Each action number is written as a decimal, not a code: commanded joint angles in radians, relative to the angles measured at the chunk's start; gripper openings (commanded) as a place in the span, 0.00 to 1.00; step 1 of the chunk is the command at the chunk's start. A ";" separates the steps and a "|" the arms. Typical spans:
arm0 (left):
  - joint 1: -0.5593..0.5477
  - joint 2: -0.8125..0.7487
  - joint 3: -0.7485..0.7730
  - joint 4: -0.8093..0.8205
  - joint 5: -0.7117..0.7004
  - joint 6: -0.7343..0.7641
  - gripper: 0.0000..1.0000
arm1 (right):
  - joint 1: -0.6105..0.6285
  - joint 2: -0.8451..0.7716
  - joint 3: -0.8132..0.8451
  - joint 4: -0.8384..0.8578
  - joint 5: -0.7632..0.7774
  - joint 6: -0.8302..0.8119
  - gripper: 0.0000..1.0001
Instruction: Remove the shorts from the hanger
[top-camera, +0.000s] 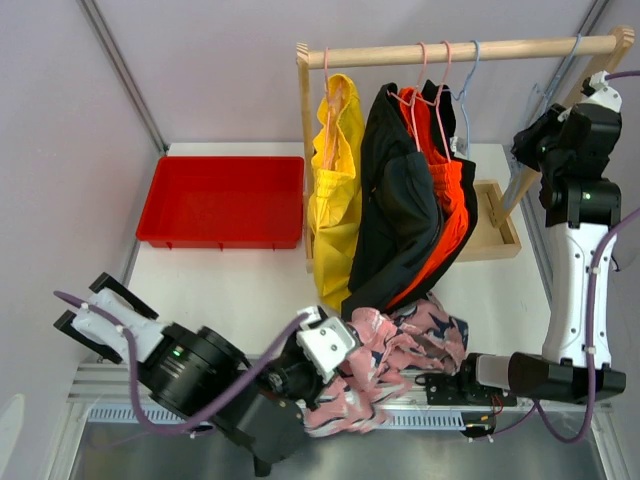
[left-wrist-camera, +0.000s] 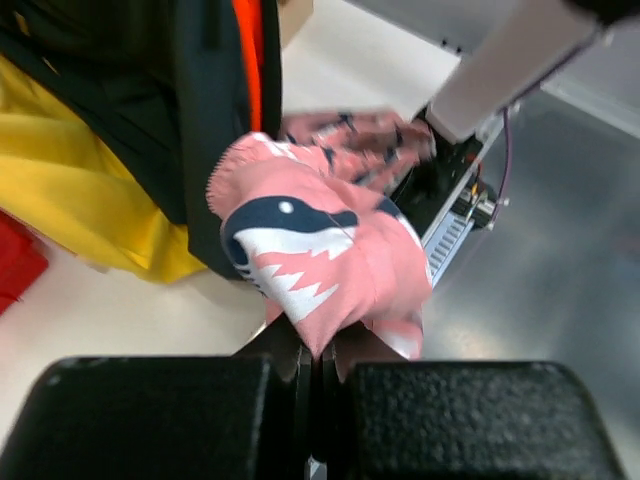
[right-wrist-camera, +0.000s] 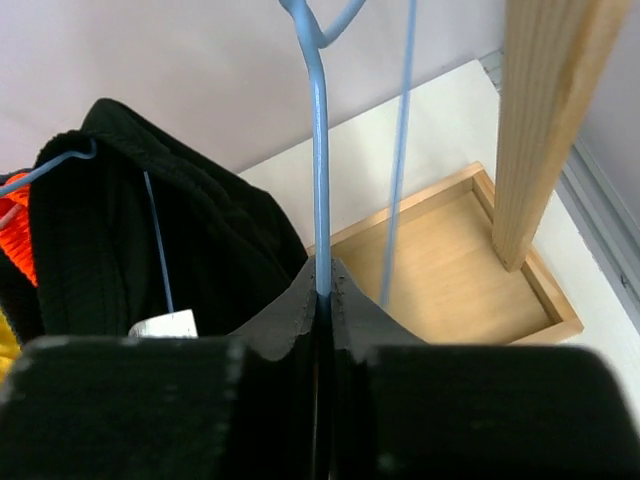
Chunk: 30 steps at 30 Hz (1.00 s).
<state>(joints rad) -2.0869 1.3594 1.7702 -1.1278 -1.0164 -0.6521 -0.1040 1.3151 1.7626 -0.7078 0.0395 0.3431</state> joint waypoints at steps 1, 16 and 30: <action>-0.229 0.020 0.202 -0.113 -0.102 0.112 0.00 | -0.019 -0.092 -0.064 -0.022 -0.029 -0.010 0.29; 0.124 -0.132 0.245 0.461 -0.102 0.968 0.00 | -0.036 -0.336 -0.227 -0.076 -0.061 -0.012 1.00; 0.507 -0.296 0.198 1.367 -0.297 1.884 0.00 | -0.036 -0.481 -0.330 -0.098 -0.111 -0.004 0.99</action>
<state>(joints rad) -1.6012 1.1198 1.9369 -0.1078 -1.2594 0.9096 -0.1352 0.8520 1.4487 -0.8196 -0.0334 0.3321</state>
